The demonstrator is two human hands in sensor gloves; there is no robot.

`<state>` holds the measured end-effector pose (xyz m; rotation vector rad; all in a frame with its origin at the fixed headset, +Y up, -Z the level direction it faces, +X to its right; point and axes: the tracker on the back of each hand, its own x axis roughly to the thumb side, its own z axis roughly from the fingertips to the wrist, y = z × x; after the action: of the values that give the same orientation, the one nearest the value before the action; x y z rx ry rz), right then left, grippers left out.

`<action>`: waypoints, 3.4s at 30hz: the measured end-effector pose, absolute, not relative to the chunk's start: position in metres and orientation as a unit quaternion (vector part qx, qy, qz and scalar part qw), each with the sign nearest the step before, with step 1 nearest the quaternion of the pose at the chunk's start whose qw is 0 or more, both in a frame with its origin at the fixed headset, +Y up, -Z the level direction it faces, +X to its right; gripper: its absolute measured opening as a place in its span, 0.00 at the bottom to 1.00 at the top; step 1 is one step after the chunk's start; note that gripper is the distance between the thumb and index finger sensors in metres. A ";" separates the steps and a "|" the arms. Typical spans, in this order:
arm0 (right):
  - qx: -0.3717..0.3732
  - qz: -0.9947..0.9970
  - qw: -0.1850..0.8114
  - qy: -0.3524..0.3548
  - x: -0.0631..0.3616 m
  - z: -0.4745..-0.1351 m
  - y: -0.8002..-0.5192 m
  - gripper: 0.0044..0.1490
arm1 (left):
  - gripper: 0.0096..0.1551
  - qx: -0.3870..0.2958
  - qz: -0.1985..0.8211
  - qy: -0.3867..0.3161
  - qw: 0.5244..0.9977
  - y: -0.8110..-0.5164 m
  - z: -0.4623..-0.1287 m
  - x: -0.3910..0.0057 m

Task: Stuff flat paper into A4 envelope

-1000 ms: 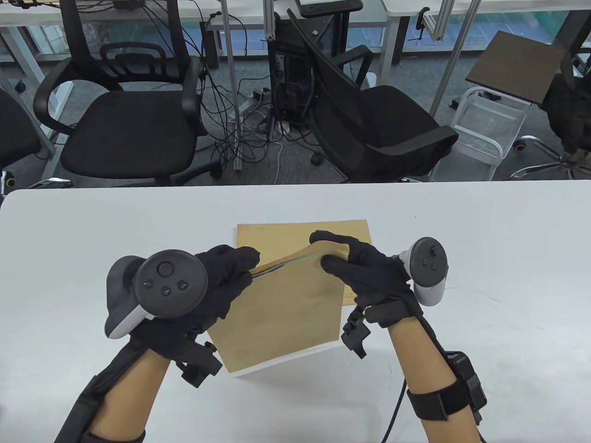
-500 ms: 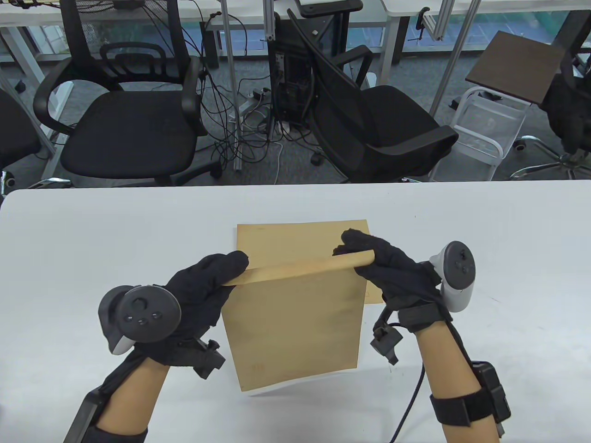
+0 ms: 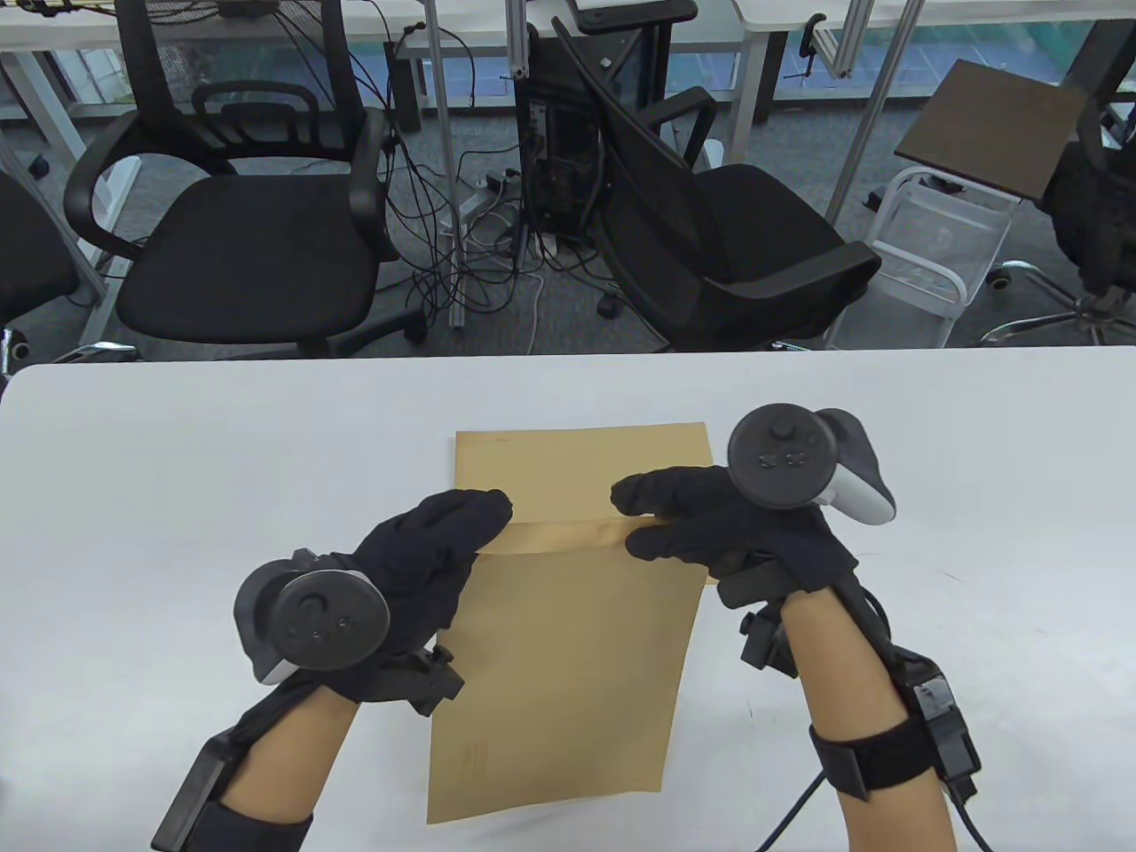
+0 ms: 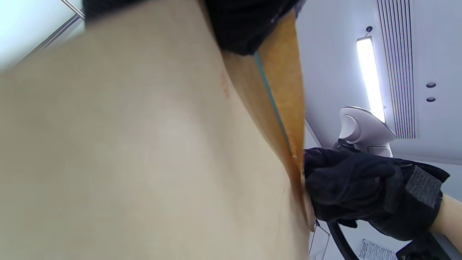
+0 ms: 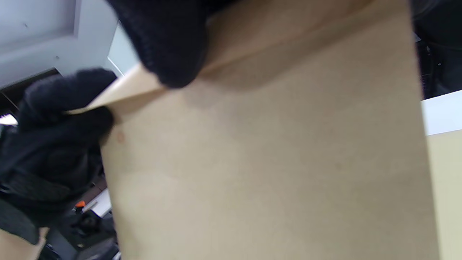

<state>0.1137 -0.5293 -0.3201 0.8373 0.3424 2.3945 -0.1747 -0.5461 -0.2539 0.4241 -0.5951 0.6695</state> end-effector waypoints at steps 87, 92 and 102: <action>0.307 0.915 0.243 -0.092 0.133 -0.291 -0.559 0.32 | 0.30 0.100 0.323 -0.208 0.918 -0.549 -0.267 -0.182; 0.267 0.937 0.137 -0.180 0.137 -0.301 -0.568 0.32 | 0.52 0.077 0.257 -0.182 0.946 -0.572 -0.270 -0.193; 0.255 0.957 -0.025 -0.134 0.091 -0.355 -0.662 0.34 | 0.58 -0.029 0.159 -0.152 0.975 -0.673 -0.250 -0.204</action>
<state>0.0911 -0.6624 -0.3550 0.8132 -0.4274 3.0576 -0.2044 -0.6729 -0.2503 -0.0587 -0.3068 0.3197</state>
